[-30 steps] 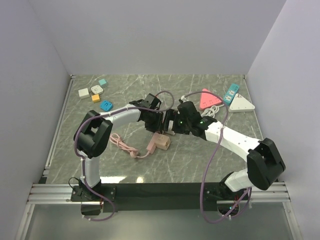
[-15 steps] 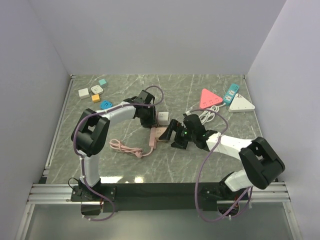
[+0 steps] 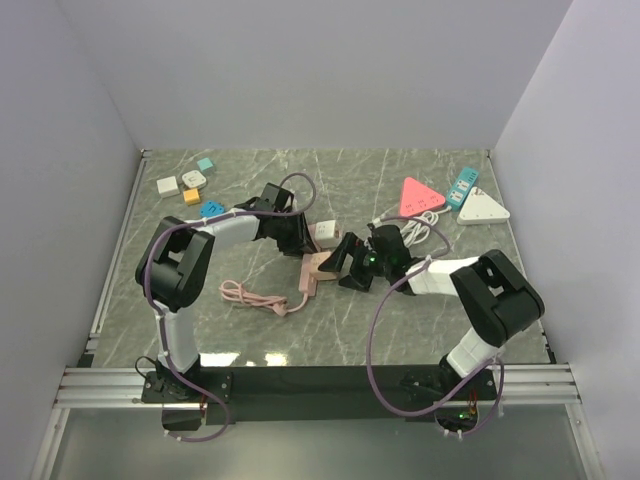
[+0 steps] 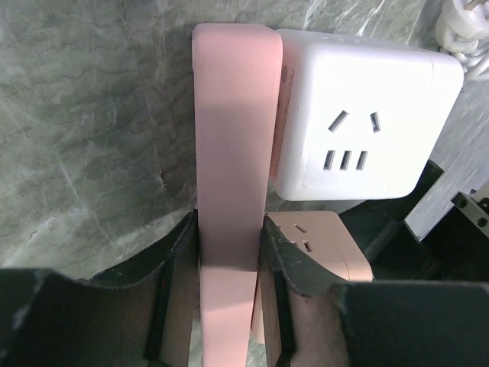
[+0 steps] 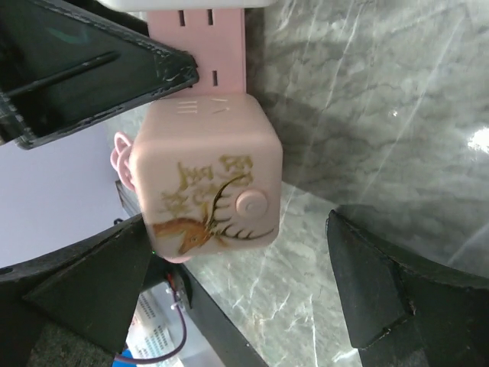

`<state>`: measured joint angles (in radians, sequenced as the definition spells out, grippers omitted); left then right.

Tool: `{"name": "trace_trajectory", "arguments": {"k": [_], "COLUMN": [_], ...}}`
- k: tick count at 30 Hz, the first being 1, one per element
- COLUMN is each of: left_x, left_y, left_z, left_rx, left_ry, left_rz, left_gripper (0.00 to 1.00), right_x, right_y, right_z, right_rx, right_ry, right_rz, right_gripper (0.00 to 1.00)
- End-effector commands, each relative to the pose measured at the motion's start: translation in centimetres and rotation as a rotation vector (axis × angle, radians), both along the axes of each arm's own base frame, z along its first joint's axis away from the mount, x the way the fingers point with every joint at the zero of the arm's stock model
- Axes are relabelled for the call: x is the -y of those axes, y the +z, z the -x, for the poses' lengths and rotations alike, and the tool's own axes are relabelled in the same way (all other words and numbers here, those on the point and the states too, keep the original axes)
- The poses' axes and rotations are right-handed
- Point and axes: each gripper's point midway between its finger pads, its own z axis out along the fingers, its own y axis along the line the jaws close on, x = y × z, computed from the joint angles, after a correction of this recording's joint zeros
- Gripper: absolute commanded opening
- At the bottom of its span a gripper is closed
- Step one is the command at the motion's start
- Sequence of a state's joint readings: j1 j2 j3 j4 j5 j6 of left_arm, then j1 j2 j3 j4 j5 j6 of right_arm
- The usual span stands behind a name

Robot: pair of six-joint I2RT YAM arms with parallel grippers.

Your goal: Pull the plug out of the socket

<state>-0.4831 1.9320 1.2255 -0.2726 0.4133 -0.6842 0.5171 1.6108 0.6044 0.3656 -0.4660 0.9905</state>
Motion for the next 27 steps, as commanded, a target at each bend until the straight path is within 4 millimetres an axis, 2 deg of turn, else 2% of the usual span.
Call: {"name": "trace_trajectory", "arguments": {"k": [1,3,8,9,11,12,14,15,17,18,20,22,23,25,26,27], "left_x": [-0.2,0.0,0.4,0.5,0.5,0.6,0.6,0.6,0.5,0.4,0.1,-0.8,-1.3,-2.5,-3.3,-4.0], "left_y": [-1.2,-1.0,-0.1,-0.1,-0.1,0.0,-0.2,-0.4,-0.8,-1.1,-1.6,-2.5,-2.7,-3.3,-3.7,-4.0], "left_z": [1.4,1.3,0.9,0.8,0.8,0.8,0.9,1.0,1.1,1.1,1.1,0.9,0.9,1.0,0.8,0.7], "left_rx": [-0.05,-0.051,-0.04,-0.04,-0.042,-0.042,-0.051,-0.053,-0.066,-0.068,-0.065,-0.062,-0.056,-0.065,-0.05,-0.052], "left_ry": [-0.019,-0.022,-0.025,-0.026,-0.024,-0.023,-0.018,-0.015,-0.005,-0.002,-0.004,0.008,0.003,0.016,0.022,0.032], "left_rz": [-0.017,-0.013,0.003,0.005,0.006,0.01,0.016,0.019,0.021,0.023,0.006,-0.044,-0.06,-0.095,-0.128,-0.151], "left_gripper": [0.0,0.0,0.0,0.0,0.0,0.0,0.0,0.0,0.0,0.0,0.0,0.0,0.0,0.0,0.0,0.0], "right_x": [-1.2,-1.4,-2.7,-3.0,-3.8,-4.0,-4.6,-4.8,-4.8,-4.6,-3.9,-3.2,-2.0,-0.5,1.0,1.7], "right_y": [1.8,1.8,1.8,1.2,1.4,0.9,1.2,1.2,1.2,1.3,1.6,2.1,3.2,4.0,5.1,5.6], "right_z": [-1.9,-2.3,-3.3,-3.3,-3.2,-3.1,-2.6,-2.3,-1.8,-1.7,-1.4,-0.9,-1.7,-1.0,-1.8,-1.5], "right_rx": [0.08,0.084,0.078,0.065,0.062,0.044,0.045,0.038,0.033,0.036,0.021,0.019,0.038,0.016,0.032,0.047], "right_ry": [0.034,0.038,0.069,0.078,0.109,0.116,0.148,0.155,0.165,0.167,0.164,0.16,0.13,0.135,0.109,0.136], "right_rz": [-0.03,-0.026,-0.026,-0.025,-0.053,-0.062,-0.103,-0.115,-0.126,-0.127,-0.119,-0.143,-0.165,-0.209,-0.222,-0.228], "right_gripper": [1.0,0.99,0.89,0.86,0.76,0.66,0.54,0.41,0.31,0.18,0.0,0.0,0.0,0.0,0.0,0.0]}}
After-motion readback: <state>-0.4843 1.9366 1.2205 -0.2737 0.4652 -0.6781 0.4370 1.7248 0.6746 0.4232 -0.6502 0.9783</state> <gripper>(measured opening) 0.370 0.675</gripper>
